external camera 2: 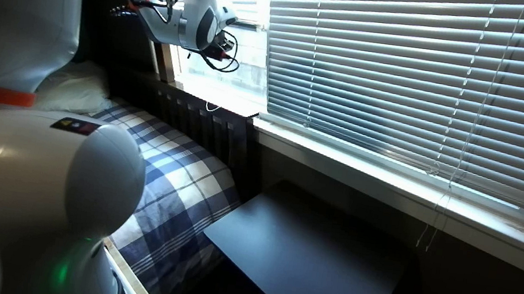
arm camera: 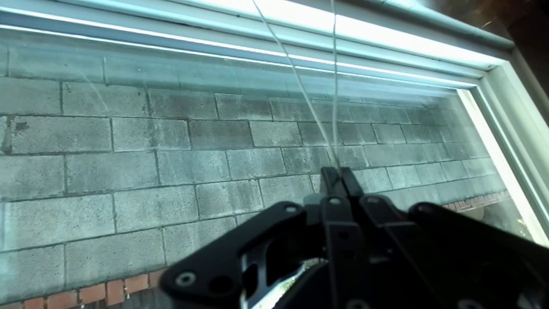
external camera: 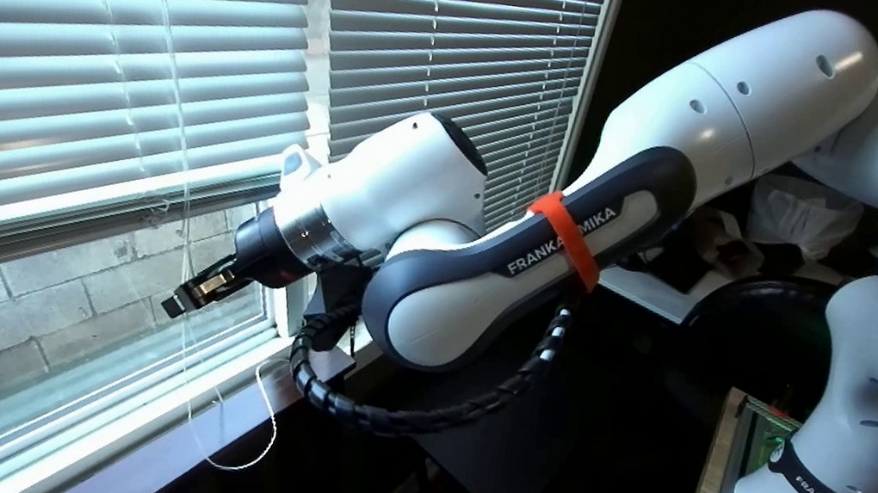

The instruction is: Pull the white cord on the left side of the window

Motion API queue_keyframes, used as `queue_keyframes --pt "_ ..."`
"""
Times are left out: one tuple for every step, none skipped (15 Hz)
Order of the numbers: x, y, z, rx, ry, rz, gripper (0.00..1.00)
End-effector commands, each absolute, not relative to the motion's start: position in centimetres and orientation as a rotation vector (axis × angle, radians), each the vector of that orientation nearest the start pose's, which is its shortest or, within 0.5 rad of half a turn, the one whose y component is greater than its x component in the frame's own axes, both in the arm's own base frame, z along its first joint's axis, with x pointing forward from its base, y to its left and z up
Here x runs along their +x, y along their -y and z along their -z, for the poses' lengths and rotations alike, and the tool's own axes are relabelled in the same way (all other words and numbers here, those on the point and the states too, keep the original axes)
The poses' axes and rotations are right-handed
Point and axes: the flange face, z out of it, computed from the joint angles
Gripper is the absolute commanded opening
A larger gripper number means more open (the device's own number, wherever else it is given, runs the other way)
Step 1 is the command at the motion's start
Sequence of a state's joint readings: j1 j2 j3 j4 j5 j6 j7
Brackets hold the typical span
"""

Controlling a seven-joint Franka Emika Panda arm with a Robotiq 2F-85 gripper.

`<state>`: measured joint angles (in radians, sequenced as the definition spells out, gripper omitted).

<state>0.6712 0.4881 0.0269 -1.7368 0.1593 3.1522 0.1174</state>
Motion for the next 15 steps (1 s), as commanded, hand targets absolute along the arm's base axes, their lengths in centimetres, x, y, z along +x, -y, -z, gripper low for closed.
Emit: queue_keyframes --pt "53.8 -47.1 -41.5 -2.367 0.537 1.005 0.0" --pt "53.2 -48.0 -41.6 -2.342 0.561 0.983 0.0" --pt "52.6 -49.2 -41.6 -2.304 0.601 0.978 0.0" --pt "52.2 -50.1 -41.6 -2.28 0.639 0.968 0.0" --pt "51.8 -50.8 -41.6 -2.251 0.675 0.967 0.0" --pt "51.5 -51.7 -41.6 -2.214 0.707 0.971 0.0" --pt "51.4 -52.4 -41.6 -2.177 0.738 0.988 0.0" --pt "51.4 -53.2 -41.7 -2.132 0.763 0.998 0.0" --pt "51.5 -53.7 -41.7 -2.097 0.792 1.014 0.0" --pt "51.7 -54.3 -41.8 -2.052 0.813 1.036 0.0" --pt "51.9 -54.7 -41.7 -2.011 0.845 1.069 0.0" --pt "52.2 -55.1 -41.7 -1.973 0.866 1.095 0.0" --pt "52.5 -55.5 -41.5 -1.937 0.906 1.127 0.0" --pt "52.8 -55.9 -41.3 -1.903 0.936 1.151 0.0" --pt "53.1 -56.2 -40.9 -1.873 0.966 1.168 0.0"
